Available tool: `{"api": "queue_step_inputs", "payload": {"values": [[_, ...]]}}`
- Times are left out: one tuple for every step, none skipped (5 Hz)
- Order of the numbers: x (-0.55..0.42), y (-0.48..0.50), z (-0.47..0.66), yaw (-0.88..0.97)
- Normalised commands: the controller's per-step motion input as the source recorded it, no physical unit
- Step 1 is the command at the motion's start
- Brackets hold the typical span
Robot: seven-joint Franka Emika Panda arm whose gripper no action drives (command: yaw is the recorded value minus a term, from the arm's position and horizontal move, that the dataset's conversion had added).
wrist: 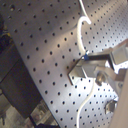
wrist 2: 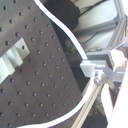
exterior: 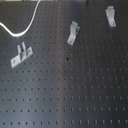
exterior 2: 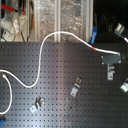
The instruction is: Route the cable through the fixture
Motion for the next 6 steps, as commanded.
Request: {"api": "queue_step_inputs", "payload": {"values": [[0.047,-0.644,-0.17,-0.35],[-0.018,-0.483,-0.11,-0.22],[0.0,0.0,0.01,0.0],[-0.325,-0.129,0.07,0.35],[-0.376,-0.124,0.08,0.33],[-0.357,-0.079,0.11,0.18]]}}
